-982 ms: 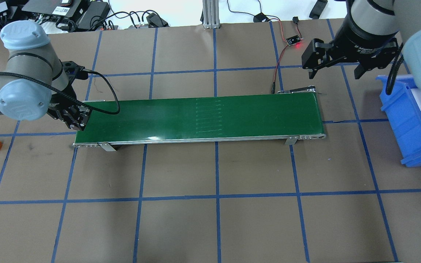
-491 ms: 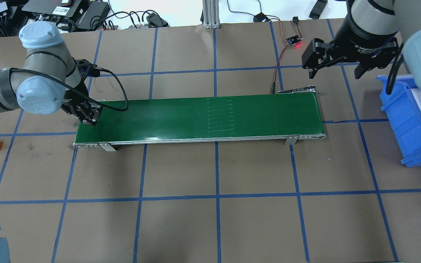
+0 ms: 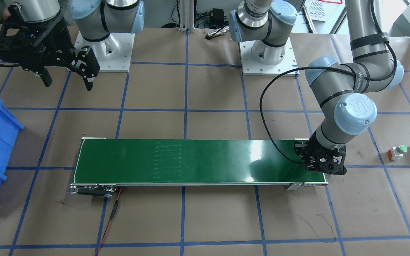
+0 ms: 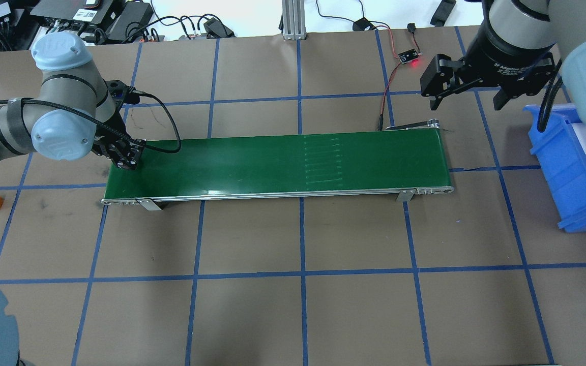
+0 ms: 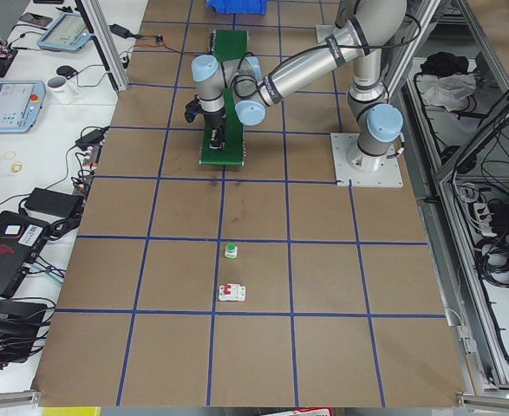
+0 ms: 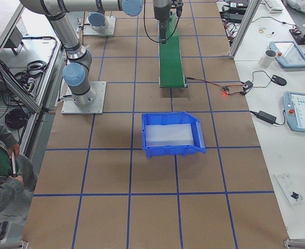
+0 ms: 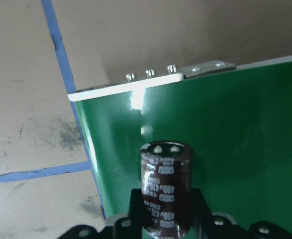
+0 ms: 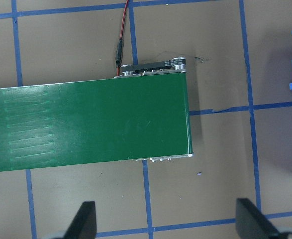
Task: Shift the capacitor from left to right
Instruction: 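Release the capacitor onto the belt and raise the left gripper away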
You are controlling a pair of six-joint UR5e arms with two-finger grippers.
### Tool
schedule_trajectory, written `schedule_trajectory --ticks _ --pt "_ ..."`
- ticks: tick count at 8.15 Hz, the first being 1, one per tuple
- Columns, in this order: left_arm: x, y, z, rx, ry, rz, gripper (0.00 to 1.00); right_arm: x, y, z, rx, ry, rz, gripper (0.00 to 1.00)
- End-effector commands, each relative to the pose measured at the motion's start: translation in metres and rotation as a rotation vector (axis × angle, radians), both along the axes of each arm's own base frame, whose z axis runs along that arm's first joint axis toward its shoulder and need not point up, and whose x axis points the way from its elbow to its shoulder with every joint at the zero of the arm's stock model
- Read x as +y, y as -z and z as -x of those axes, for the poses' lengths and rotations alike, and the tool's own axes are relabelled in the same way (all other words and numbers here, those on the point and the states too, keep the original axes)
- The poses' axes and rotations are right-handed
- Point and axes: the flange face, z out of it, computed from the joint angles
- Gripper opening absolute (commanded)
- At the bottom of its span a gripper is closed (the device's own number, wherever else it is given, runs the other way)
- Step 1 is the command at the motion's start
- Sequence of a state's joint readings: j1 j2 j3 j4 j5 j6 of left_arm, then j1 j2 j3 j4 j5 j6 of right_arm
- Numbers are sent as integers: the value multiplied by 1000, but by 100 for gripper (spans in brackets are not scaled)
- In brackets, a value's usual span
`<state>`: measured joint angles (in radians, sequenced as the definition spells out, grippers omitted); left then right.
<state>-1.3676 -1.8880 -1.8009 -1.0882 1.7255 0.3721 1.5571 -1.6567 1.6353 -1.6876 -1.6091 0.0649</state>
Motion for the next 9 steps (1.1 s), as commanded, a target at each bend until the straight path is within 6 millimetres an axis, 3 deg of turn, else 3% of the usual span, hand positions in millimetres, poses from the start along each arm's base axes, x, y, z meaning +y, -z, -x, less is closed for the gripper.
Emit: schedule_trajectory --ticks 1,6,9 --pt "-2 2 -2 -8 -45 18 7 0 1 0 0 1 -3 100" --pt "1 -2 -2 -16 -120 28 7 1 1 -1 0 1 -5 100" --pt "0 8 -2 -13 -118 15 24 0 1 0 0 3 -5 100"
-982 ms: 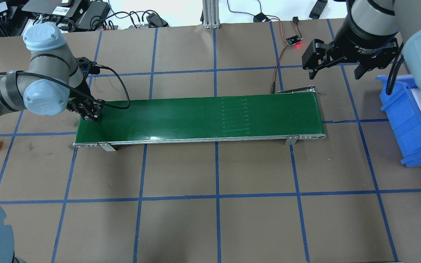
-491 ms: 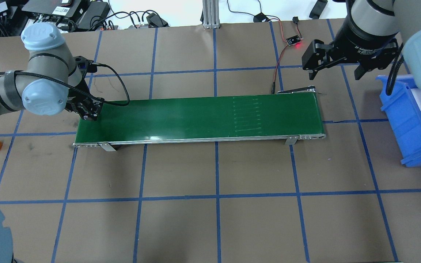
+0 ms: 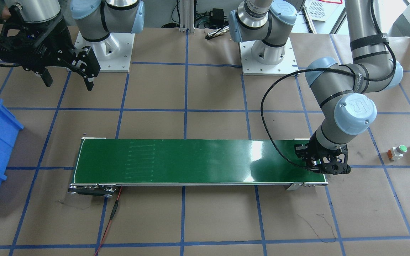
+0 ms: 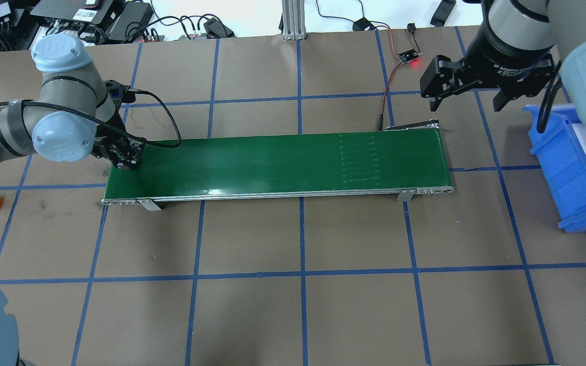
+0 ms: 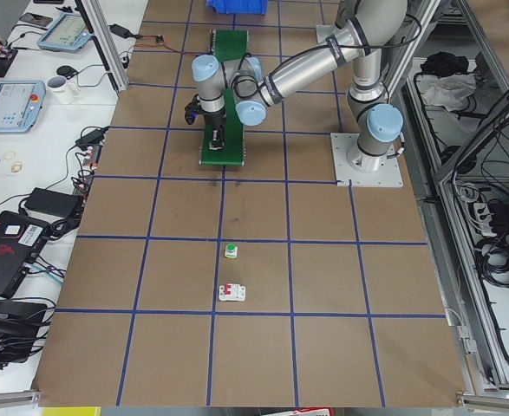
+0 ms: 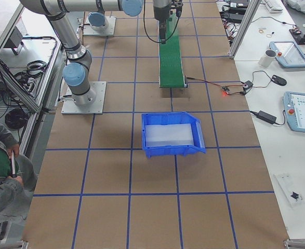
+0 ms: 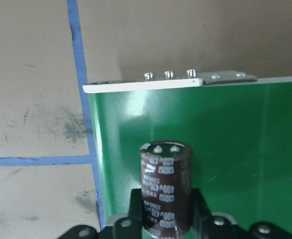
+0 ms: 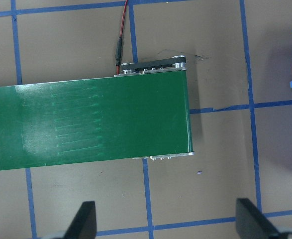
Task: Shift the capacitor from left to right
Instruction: 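Release the capacitor onto the belt and raise the left gripper away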
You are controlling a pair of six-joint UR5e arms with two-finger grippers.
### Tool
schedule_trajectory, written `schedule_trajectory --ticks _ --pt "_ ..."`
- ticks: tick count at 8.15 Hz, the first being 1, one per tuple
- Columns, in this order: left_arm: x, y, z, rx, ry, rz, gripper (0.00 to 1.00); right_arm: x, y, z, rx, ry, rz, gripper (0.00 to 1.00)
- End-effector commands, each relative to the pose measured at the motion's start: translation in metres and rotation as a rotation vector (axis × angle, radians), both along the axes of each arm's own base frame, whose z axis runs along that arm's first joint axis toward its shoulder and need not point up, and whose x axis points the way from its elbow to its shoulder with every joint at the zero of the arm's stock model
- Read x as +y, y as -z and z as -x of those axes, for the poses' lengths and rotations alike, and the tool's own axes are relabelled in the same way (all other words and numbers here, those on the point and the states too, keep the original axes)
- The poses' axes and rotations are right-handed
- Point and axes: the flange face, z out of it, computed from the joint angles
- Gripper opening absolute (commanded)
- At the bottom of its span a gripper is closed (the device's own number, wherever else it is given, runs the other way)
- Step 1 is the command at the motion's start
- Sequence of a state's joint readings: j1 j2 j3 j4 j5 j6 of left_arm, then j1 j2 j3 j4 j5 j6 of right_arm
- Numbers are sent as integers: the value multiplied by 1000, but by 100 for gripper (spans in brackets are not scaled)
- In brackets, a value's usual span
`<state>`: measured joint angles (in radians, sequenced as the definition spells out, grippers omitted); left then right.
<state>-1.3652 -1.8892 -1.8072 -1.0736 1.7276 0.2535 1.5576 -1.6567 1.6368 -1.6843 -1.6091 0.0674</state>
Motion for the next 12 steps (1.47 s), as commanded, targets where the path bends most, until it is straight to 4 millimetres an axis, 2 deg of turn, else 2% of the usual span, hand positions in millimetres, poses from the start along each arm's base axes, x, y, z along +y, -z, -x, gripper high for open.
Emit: schedule_trajectory --ticks 1,2,4,5,6,7,8,9,10,11,12 --pt "-1 10 0 4 6 -15 33 0 0 0 0 1 0 100" --pt "-2 12 0 3 9 -19 42 0 0 0 0 1 0 100" --pt "-1 6 -1 -6 5 -18 81 0 0 0 0 -1 0 100" --pt "2 -10 0 -13 -1 2 98 0 0 0 0 1 0 100" --pt "8 -32 3 -14 -10 14 100 0 0 0 0 1 0 100" --pt "11 -73 2 -21 -12 56 100 0 0 0 0 1 0 100" --pt "14 -132 -1 -24 -23 108 100 0 0 0 0 -1 0 100" --pt "8 -193 -5 -40 -17 184 100 0 1 0 1 -8 -5 100" --pt "1 -233 -7 -55 -18 265 100 -1 4 2 4 -28 -13 100" --pt "-2 -244 -8 -66 -14 286 100 -4 6 4 10 -96 -18 100" --pt "-2 -244 -8 -66 17 280 100 -6 9 5 6 -111 -21 100"
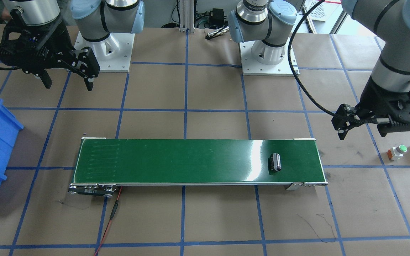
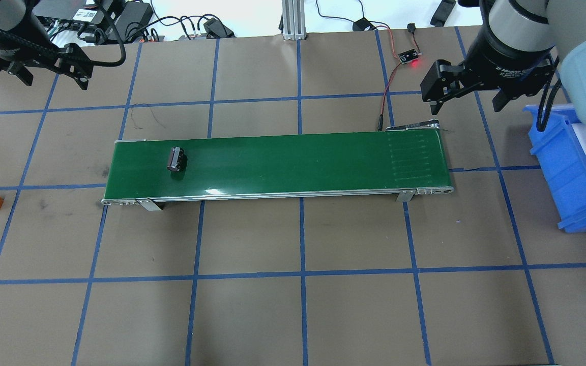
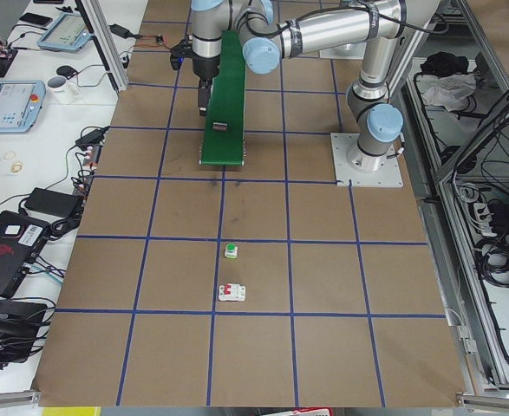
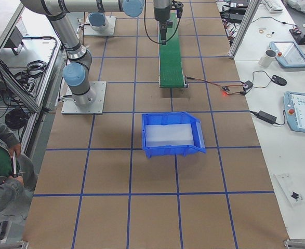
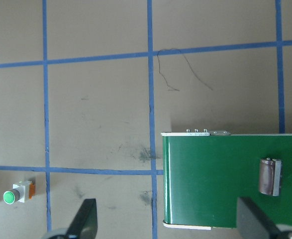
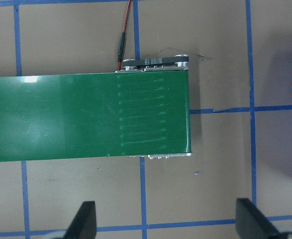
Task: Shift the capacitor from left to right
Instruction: 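Move the right gripper over the belt while the capacitor rides toward it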
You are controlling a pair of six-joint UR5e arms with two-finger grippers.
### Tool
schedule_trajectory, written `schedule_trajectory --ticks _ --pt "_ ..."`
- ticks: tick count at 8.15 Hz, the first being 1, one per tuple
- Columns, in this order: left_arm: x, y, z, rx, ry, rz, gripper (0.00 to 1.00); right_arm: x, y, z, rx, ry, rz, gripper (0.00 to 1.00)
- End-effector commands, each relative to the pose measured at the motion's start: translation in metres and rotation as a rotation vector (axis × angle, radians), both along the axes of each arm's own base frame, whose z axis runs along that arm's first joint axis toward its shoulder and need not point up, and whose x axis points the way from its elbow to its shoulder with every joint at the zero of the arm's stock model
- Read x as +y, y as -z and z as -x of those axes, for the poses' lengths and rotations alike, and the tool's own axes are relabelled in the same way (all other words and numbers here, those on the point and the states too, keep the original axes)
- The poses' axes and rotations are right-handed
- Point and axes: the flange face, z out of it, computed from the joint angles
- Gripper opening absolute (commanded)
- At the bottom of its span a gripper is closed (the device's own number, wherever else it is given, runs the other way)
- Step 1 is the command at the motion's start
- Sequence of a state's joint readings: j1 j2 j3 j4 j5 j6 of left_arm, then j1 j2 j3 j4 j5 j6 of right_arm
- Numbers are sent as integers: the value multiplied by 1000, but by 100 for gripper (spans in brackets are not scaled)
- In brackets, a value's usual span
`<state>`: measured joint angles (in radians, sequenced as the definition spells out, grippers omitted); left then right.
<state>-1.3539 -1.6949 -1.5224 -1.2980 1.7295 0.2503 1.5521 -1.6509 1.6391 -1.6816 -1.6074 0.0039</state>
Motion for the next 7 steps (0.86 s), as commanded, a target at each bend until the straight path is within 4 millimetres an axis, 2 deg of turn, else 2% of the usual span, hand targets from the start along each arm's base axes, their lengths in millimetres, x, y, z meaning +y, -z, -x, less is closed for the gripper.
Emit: schedule_trajectory --ticks 1,3,5,7 --pt "-1 -22 -2 -25 38 24 100 -4 8 3 -4 -56 -15 99" --pt "-2 -23 -1 -24 22 31 100 -2 28 9 -11 -68 -51 96" --pt "-1 -25 1 -16 23 34 100 -2 51 25 -57 -72 -82 95" --pt "6 -32 4 -16 27 39 100 0 64 26 -64 -72 -99 95"
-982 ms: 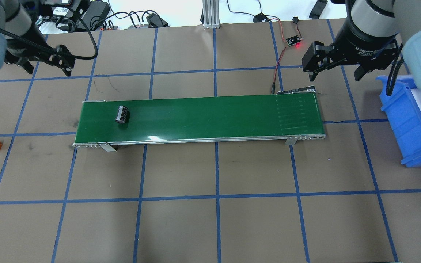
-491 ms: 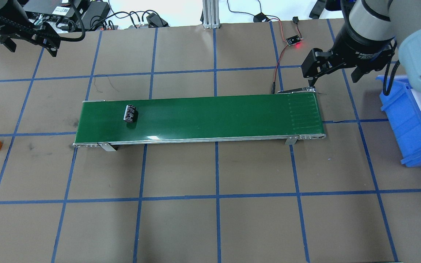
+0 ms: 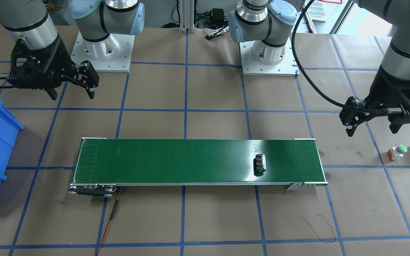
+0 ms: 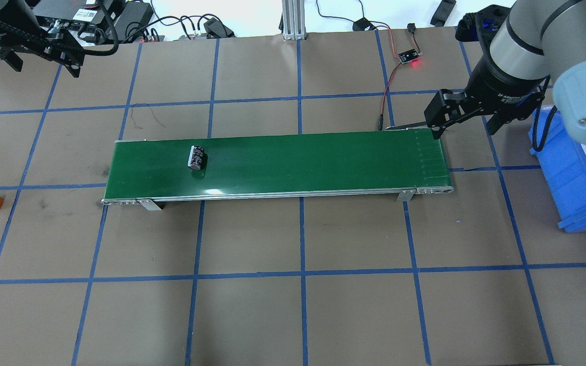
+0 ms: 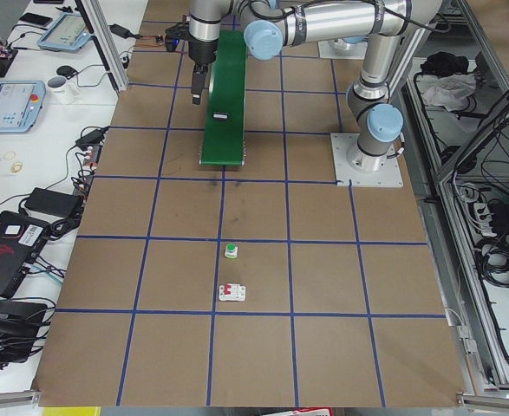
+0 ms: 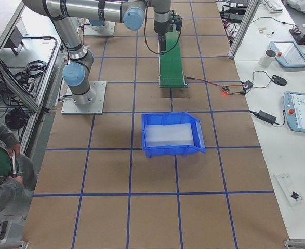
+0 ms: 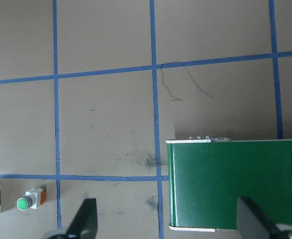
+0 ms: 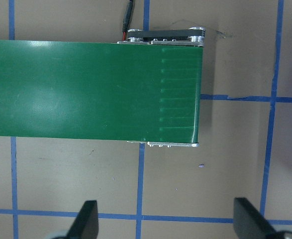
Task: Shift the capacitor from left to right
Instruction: 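Move the right gripper over the belt while the capacitor rides toward it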
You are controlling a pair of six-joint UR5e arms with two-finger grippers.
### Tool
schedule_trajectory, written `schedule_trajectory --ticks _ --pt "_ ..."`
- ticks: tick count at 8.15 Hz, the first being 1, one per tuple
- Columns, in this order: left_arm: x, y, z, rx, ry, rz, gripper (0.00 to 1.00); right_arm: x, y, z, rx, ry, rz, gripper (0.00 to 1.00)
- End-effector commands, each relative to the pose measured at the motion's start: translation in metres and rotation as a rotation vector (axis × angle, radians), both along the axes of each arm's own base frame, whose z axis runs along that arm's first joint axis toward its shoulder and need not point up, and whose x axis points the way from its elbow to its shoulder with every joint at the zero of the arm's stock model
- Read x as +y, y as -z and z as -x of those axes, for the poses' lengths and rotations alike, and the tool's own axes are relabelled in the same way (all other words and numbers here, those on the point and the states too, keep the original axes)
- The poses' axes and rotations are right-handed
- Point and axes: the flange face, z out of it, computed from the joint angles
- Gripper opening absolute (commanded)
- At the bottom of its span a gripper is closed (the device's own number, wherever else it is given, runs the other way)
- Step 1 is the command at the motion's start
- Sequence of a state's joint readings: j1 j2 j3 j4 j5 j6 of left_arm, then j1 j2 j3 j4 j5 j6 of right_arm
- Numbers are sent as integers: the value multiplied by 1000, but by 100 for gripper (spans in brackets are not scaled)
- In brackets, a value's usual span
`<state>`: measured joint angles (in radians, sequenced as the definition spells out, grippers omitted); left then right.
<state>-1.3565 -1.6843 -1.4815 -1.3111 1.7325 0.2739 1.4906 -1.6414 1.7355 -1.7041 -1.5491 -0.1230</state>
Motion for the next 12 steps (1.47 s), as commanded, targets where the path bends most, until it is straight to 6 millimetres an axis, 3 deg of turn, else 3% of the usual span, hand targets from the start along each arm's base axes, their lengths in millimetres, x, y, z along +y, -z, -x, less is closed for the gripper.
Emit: schedule_trajectory --ticks 1,2,4,7,12 --pt "6 -5 4 1 5 -4 100 4 26 3 -12 -2 -20 94" --pt "8 -1 4 23 7 -21 100 4 38 2 -21 -1 -5 94" --pt "12 9 15 139 25 -63 100 -15 76 -6 -111 7 -41 92" --pt "13 14 16 145 26 -70 100 -44 103 -11 -175 6 4 92" --pt "12 15 16 146 24 -71 100 -77 150 -17 -267 55 11 92"
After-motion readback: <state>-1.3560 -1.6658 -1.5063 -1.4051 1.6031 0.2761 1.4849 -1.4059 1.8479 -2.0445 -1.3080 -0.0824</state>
